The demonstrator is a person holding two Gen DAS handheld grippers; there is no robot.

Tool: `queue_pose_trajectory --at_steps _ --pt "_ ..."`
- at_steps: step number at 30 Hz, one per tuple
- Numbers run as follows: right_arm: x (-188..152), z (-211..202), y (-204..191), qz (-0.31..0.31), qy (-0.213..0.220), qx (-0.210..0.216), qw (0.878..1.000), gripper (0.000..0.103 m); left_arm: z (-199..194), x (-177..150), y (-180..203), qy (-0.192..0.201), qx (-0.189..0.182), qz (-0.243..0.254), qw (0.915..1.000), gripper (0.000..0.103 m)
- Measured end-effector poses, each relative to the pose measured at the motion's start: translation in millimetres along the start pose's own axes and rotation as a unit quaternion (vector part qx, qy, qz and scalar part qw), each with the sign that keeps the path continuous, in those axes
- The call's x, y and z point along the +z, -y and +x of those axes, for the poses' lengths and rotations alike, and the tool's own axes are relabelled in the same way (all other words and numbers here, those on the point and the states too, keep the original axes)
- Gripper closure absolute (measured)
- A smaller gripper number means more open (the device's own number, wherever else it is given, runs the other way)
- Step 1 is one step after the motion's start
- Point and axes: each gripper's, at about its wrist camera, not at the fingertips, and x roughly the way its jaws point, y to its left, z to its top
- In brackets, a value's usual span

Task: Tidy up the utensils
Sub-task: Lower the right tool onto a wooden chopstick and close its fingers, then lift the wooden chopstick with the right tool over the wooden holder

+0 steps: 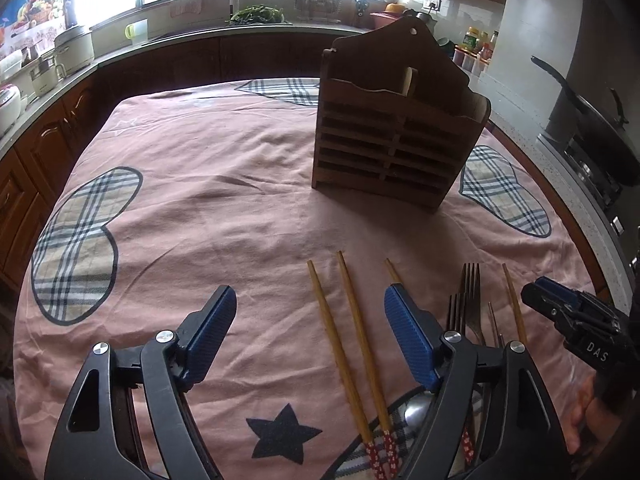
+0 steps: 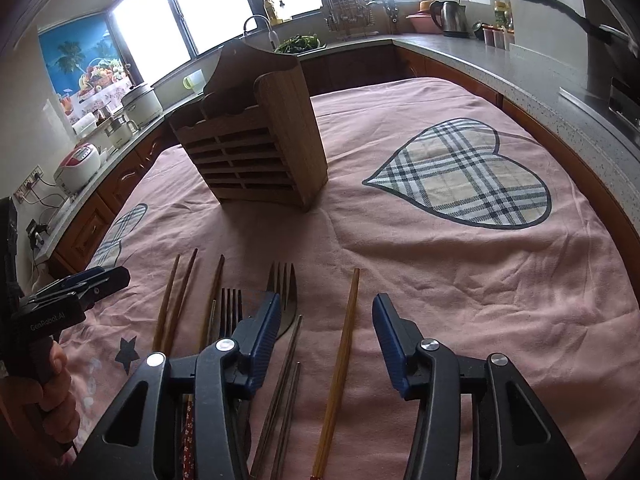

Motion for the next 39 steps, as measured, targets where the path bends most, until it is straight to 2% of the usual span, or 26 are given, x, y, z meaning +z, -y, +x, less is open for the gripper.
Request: queue_pose_trajectory --at_steps 4,7,10,12,14,17,18,19,21,27,39 --pt "2.1 13.6 4.9 0.003 -0.017 -0.003 1.000 0.061 25.0 14.6 18.5 -0.018 -0.006 0.032 0.9993 0.038" --pt "3.7 21.8 9.4 0.009 -0.029 -0.004 1.000 0.066 45.8 19.3 27.0 -0.040 -0.001 0.049 0.9980 0.048" --pt "4.4 26.7 12.1 0.011 -0.037 -0.003 0.999 0.069 64.3 19.1 31.4 -0.067 0.003 0.061 0.9959 0.062" --pt "4.9 29.7 12.9 0.012 -0.042 -0.001 0.999 0.071 73.1 17.5 33.4 -0.080 -0.002 0.062 0.9948 0.079" --pt "5.1 34.1 12.2 0.011 -0.046 -0.001 0.999 0.075 75.1 17.3 35.2 -0.075 -0.001 0.068 0.9948 0.081" --pt "7.3 37.4 11.2 0.007 -0.044 -0.003 0.999 0.082 75.3 19.3 36.6 -0.075 -0.015 0.070 0.9946 0.094" --pt "8.2 38.6 11.6 0.008 -0.045 -0.002 0.999 0.086 74.7 19.8 36.9 -0.075 -0.022 0.071 0.9944 0.094" --pt "8.9 39.1 12.8 0.011 -0.046 0.000 0.999 0.096 72.3 19.8 36.7 -0.073 -0.027 0.072 0.9944 0.095" --pt "10.1 37.7 14.9 0.017 -0.045 0.008 0.999 0.096 65.0 20.6 37.3 -0.060 -0.032 0.076 0.9948 0.095" --pt "15.7 19.8 5.7 0.010 -0.022 0.019 1.000 0.097 27.2 23.6 21.8 -0.018 -0.068 0.046 0.9965 0.098" --pt "34.7 -31.3 -17.2 -0.008 0.035 0.048 0.998 0.098 -52.8 34.4 -2.0 0.056 -0.098 0.008 0.9936 0.098"
